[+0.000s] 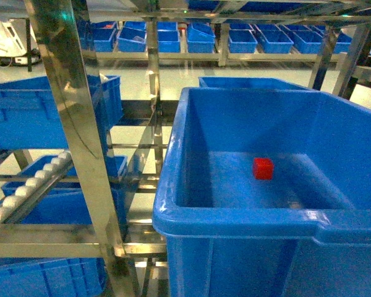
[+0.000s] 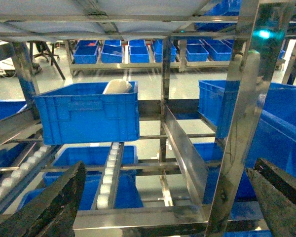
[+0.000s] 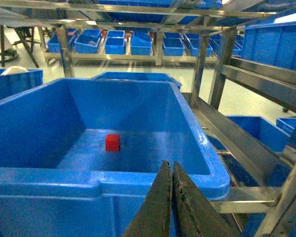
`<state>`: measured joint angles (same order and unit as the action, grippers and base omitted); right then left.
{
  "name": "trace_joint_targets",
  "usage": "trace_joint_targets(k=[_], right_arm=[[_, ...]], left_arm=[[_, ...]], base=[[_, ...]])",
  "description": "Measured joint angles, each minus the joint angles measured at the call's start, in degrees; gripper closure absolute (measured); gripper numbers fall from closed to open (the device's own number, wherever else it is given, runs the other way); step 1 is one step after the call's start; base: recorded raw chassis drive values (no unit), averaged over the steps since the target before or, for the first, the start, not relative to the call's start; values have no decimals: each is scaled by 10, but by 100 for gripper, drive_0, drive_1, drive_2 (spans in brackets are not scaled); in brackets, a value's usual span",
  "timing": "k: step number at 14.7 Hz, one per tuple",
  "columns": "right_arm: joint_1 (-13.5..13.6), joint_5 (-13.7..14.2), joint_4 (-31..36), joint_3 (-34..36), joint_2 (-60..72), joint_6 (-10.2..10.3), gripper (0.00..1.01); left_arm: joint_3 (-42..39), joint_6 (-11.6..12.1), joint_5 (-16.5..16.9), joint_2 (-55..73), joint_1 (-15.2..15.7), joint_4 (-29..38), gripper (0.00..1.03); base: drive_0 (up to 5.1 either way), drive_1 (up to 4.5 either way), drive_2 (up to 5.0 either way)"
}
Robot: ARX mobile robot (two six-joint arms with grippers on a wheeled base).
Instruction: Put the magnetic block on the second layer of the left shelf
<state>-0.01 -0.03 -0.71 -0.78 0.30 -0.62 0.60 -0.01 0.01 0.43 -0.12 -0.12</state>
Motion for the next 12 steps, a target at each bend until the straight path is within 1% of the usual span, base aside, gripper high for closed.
trace_joint_targets(k=[3, 4, 11, 12], right_arm=[[0, 0, 4, 0, 0, 0, 99], [0, 0, 5, 0, 0, 0, 97], [0, 0, 5, 0, 0, 0, 5], [0, 0, 5, 0, 0, 0, 2]], left_arm=[[0, 0, 0, 0, 0, -1, 5], [0, 0, 0, 0, 0, -1, 5], [0, 0, 0, 0, 0, -1, 5], [0, 0, 0, 0, 0, -1, 5]], base=[[0, 0, 0], [0, 0, 0], [0, 0, 0], [0, 0, 0]])
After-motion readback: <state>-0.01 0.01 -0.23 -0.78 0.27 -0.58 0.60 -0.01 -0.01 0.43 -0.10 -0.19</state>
